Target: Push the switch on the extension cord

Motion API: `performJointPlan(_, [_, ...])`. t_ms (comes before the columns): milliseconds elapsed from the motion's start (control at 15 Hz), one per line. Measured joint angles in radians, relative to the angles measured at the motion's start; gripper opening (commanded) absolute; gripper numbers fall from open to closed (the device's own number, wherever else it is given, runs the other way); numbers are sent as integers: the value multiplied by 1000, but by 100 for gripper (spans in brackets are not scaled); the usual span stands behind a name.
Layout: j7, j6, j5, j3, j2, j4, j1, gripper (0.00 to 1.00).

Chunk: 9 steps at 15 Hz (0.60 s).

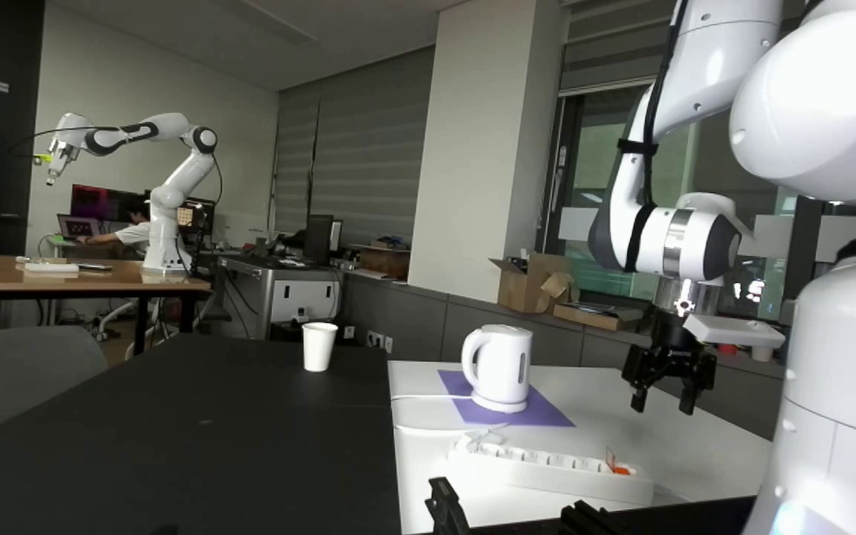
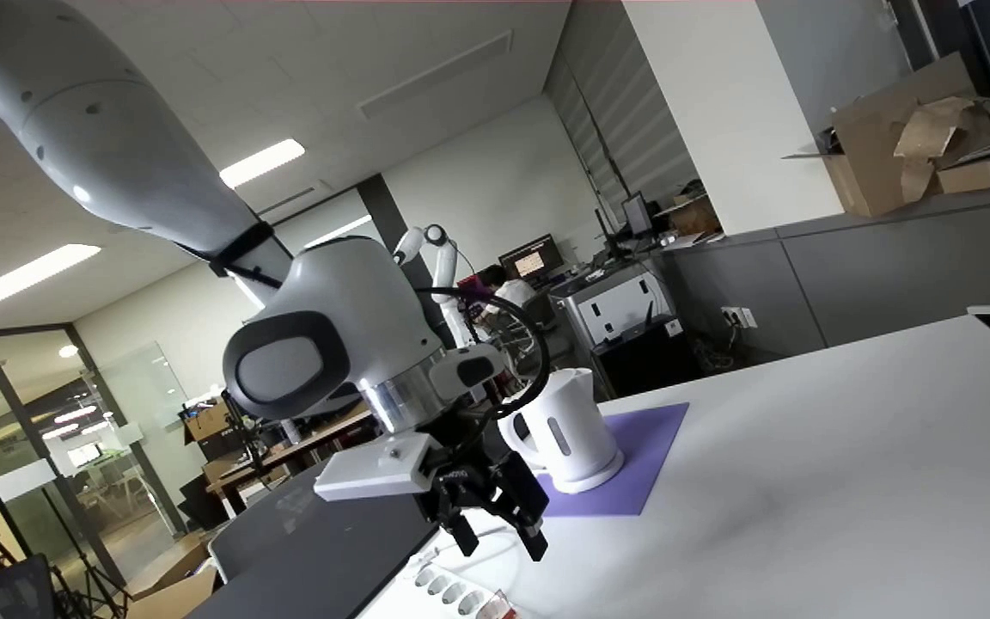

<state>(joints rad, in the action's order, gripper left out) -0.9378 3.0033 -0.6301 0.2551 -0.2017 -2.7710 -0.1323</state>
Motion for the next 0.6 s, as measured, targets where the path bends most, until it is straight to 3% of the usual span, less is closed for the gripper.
performJointPlan(333, [171, -140, 281, 202, 65, 0, 142, 100])
performJointPlan(600, [337, -242, 519, 284, 162, 0, 190, 100])
